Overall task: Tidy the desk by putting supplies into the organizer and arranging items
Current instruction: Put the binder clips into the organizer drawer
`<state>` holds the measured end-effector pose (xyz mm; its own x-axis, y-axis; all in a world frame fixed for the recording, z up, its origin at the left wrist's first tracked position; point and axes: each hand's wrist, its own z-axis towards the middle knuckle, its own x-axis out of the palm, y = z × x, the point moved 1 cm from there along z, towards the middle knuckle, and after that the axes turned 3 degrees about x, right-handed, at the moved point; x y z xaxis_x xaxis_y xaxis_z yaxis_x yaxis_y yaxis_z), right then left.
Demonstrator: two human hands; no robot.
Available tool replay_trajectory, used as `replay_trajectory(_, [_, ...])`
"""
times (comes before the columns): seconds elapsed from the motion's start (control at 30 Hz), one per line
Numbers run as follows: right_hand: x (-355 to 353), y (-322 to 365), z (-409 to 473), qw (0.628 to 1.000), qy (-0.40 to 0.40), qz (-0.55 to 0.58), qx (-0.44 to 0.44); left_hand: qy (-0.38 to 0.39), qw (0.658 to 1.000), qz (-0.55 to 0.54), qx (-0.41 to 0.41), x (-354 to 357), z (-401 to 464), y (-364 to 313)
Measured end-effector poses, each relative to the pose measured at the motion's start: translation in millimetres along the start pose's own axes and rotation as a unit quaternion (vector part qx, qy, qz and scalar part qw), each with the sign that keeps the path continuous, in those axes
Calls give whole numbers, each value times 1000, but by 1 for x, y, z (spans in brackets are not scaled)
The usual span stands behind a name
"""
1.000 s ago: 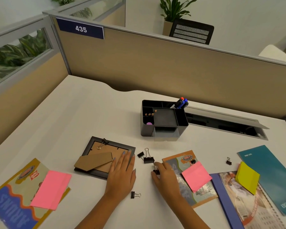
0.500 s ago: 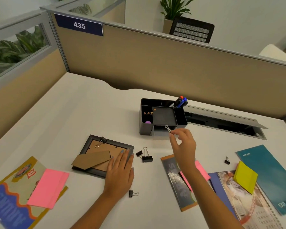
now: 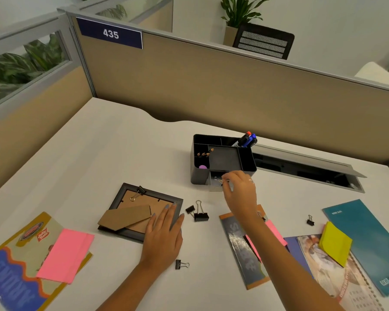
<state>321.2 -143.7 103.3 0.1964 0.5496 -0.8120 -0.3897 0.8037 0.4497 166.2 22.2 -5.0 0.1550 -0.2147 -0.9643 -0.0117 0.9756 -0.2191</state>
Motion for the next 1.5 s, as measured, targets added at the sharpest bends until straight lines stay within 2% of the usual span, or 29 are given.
replay_trajectory(0.07, [1,6,-21,1000,-4,20,2,-2,1000,0,0,0,1,0])
replay_trajectory(0.23, [22,11,-75,991,92,64,77,-20,999,-33,-19,-13,12,-5])
replay_trajectory(0.33, [38,18,-90,976,146,74,142,-45,998,-29,12,-25,28,-7])
replay_trajectory(0.43, [50,24,-93,971,171,54,160,-10,998,5,54,-30,48,-5])
replay_trajectory(0.57, [56,25,-92,969,159,57,180,35,993,33,107,-25,66,0])
replay_trajectory(0.7, [49,21,-98,975,116,83,169,55,992,28,107,-22,72,3])
replay_trajectory(0.97, [9,28,-90,978,3,177,108,17,996,-2,89,-18,69,-1])
replay_trajectory(1.2, [-18,19,-37,953,-96,237,165,22,996,-13,83,-17,69,-1])
replay_trajectory(1.4, [-3,-5,-7,962,-34,148,226,7,996,-27,87,-20,63,-5])
replay_trajectory(1.5, [4,-10,0,965,1,95,245,-21,995,-79,61,-22,59,-9])
